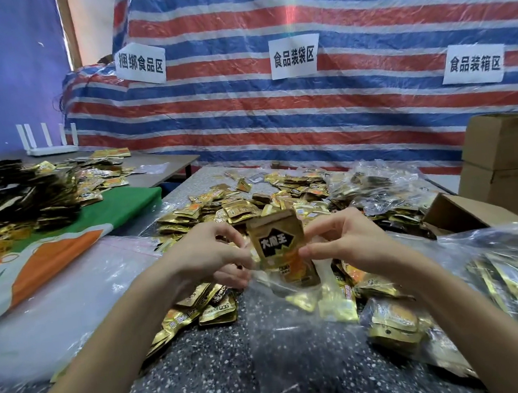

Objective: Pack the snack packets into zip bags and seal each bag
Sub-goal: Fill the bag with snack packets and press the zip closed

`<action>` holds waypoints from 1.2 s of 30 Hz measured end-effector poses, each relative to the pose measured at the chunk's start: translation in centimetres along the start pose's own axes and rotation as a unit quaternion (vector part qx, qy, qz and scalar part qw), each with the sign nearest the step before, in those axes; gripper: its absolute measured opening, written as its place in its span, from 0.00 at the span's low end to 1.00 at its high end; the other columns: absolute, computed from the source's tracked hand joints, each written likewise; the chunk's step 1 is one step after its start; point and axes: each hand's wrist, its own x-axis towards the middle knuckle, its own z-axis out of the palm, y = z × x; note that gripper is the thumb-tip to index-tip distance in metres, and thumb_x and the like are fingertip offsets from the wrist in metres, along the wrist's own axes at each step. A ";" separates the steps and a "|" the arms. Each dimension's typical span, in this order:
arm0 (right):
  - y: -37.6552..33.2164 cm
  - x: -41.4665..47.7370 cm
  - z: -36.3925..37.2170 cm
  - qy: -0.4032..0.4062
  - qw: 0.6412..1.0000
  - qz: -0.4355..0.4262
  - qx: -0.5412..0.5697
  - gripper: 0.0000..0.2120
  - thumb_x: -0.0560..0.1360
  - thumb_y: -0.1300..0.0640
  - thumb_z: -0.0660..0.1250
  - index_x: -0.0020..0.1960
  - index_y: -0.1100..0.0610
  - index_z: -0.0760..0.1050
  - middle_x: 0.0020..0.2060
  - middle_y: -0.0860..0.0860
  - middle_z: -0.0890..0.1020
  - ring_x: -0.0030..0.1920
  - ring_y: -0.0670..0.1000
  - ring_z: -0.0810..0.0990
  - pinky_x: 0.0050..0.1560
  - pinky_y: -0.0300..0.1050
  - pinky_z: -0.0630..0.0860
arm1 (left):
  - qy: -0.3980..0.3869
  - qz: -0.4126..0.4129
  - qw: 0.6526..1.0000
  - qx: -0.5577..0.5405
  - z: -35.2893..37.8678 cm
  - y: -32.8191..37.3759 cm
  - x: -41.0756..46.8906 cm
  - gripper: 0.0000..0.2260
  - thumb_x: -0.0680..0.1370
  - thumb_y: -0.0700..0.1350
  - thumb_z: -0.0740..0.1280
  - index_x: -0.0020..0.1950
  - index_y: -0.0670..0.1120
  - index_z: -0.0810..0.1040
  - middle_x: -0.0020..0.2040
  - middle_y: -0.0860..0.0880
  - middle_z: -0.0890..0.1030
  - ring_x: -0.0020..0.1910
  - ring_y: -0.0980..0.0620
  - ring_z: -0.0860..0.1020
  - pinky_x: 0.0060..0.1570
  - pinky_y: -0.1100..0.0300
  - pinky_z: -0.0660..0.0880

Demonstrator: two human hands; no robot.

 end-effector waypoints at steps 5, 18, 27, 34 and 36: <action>0.1 -0.7 -0.4 0.044 0.998 -0.034 -0.009 0.10 0.66 0.57 0.78 0.48 0.52 0.88 0.48 0.57 0.85 0.54 0.57 0.80 0.61 0.55 0.77 | 0.020 0.010 0.997 0.070 0.9 0.7 0.6 0.08 0.75 0.27 0.65 0.45 0.39 0.78 0.35 0.40 0.80 0.27 0.48 0.80 0.27 0.59 0.79; -0.7 -0.7 -2.2 0.187 0.982 -0.027 0.016 0.08 0.76 0.69 0.68 0.46 0.60 0.84 0.40 0.56 0.87 0.43 0.62 0.86 0.38 0.56 0.84 | 0.085 0.044 0.995 -0.031 1.1 4.2 1.3 0.04 0.72 0.31 0.67 0.42 0.33 0.82 0.29 0.46 0.82 0.20 0.56 0.75 0.19 0.66 0.71; 1.5 -1.6 -1.6 0.041 0.999 0.020 0.007 0.40 0.59 0.55 0.82 0.69 0.48 0.72 0.55 0.54 0.85 0.53 0.53 0.86 0.57 0.55 0.82 | 0.101 0.053 0.992 -0.050 1.1 3.6 2.2 0.03 0.73 0.34 0.69 0.42 0.36 0.83 0.44 0.38 0.85 0.21 0.56 0.74 0.20 0.66 0.70; 2.1 -1.8 -1.1 0.084 0.996 -0.005 0.043 0.30 0.63 0.57 0.77 0.64 0.52 0.76 0.50 0.59 0.86 0.50 0.62 0.85 0.54 0.60 0.82 | 0.177 0.097 0.960 0.196 0.2 -2.6 5.1 0.08 0.78 0.48 0.71 0.48 0.44 0.81 0.45 0.47 0.82 0.37 0.56 0.78 0.32 0.66 0.72; 2.1 -1.7 -0.9 0.091 0.995 -0.003 0.036 0.29 0.65 0.59 0.78 0.64 0.52 0.76 0.51 0.58 0.85 0.50 0.62 0.85 0.53 0.60 0.82 | 0.205 0.055 0.906 0.366 0.6 -5.7 5.9 0.04 0.78 0.46 0.70 0.46 0.47 0.80 0.46 0.50 0.81 0.42 0.55 0.78 0.37 0.62 0.74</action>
